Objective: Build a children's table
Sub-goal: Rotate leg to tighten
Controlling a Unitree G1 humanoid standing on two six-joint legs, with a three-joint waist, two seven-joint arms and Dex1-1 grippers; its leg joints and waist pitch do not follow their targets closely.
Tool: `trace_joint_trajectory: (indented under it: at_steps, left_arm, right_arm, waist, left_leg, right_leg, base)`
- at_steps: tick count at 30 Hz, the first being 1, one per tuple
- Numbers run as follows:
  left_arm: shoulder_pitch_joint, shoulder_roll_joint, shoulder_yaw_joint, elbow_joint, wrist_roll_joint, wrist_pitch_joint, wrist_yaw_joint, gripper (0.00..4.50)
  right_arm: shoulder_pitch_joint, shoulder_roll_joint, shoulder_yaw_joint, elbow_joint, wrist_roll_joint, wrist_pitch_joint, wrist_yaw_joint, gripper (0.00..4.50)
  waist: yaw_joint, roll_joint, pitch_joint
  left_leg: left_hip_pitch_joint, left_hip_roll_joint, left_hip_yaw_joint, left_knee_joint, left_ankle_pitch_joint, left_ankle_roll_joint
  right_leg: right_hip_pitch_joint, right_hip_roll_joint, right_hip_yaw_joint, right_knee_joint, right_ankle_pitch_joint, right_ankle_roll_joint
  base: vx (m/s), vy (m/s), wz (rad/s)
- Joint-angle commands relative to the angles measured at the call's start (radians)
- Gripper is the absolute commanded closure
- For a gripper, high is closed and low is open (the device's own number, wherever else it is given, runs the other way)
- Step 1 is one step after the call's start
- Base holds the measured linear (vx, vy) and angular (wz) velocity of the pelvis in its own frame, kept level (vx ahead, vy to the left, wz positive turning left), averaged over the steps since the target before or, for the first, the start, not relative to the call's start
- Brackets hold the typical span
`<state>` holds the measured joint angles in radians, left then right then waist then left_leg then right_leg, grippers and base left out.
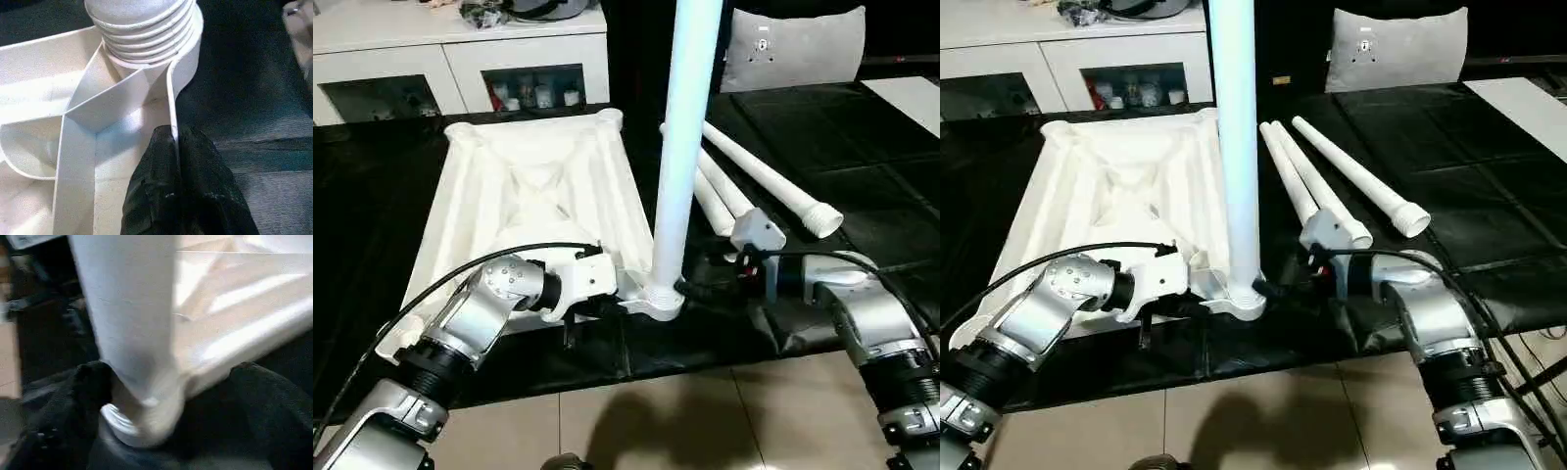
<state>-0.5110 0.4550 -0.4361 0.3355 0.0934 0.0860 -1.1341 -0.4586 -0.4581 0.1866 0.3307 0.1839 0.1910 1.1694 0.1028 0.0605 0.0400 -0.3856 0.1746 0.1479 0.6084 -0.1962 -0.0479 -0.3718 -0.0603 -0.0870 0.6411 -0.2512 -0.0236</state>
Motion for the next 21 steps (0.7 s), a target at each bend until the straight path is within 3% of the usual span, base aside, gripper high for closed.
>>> trace_joint_trajectory:
  at_steps: [1,6,7,10,14,21]
  left_arm:
    - [0.006,-0.003,-0.068,0.027,0.027,-0.035,-0.052,4.50]
    - [0.006,-0.002,-0.071,0.032,0.029,-0.048,-0.063,4.50]
    - [0.006,-0.001,-0.072,0.032,0.028,-0.050,-0.065,4.50]
    - [0.007,-0.002,-0.078,0.034,0.030,-0.059,-0.071,4.50]
    - [0.007,-0.004,-0.079,0.039,0.033,-0.065,-0.074,4.50]
    - [0.009,-0.009,-0.081,0.055,0.038,-0.082,-0.075,4.50]
  right_arm:
    - [-0.010,-0.001,0.026,0.009,0.001,0.007,0.033,0.75]
    - [-0.017,0.004,0.037,0.026,-0.009,-0.003,0.037,0.86]
    - [-0.020,0.007,0.037,0.032,-0.011,-0.005,0.035,1.20]
    - [-0.034,0.027,0.039,0.053,-0.012,0.012,0.024,1.26]
    - [-0.035,0.029,0.044,0.055,-0.005,0.028,0.034,1.70]
    - [-0.035,0.039,0.055,0.072,-0.004,0.038,0.046,1.86]
  waist:
    - [-0.001,-0.012,-0.063]
    - [0.005,-0.011,-0.062]
    - [0.006,-0.011,-0.062]
    - [0.006,-0.011,-0.063]
    - [0.006,-0.011,-0.063]
    - [0.006,-0.014,-0.064]
  left_leg:
    - [0.009,0.064,-0.014,-0.059,-0.035,0.129]
    - [0.010,0.066,-0.014,-0.061,-0.047,0.115]
    - [0.011,0.065,-0.014,-0.061,-0.053,0.111]
    - [0.010,0.064,-0.013,-0.060,-0.047,0.110]
    - [0.010,0.065,-0.014,-0.061,-0.046,0.106]
    - [0.010,0.064,-0.013,-0.060,-0.045,0.106]
  right_leg:
    - [0.048,-0.097,0.060,-0.067,0.105,-0.244]
    - [0.047,-0.097,0.060,-0.067,0.085,-0.243]
    - [0.047,-0.098,0.061,-0.068,0.078,-0.243]
    - [0.048,-0.098,0.061,-0.067,0.089,-0.243]
    - [0.048,-0.097,0.061,-0.066,0.085,-0.241]
    - [0.047,-0.097,0.061,-0.066,0.085,-0.240]
  base:
    - [0.000,0.000,0.00]
    - [0.000,0.000,0.00]
    - [0.000,0.000,0.00]
    - [0.000,0.000,0.00]
    - [0.000,0.000,0.00]
    - [0.000,0.000,0.00]
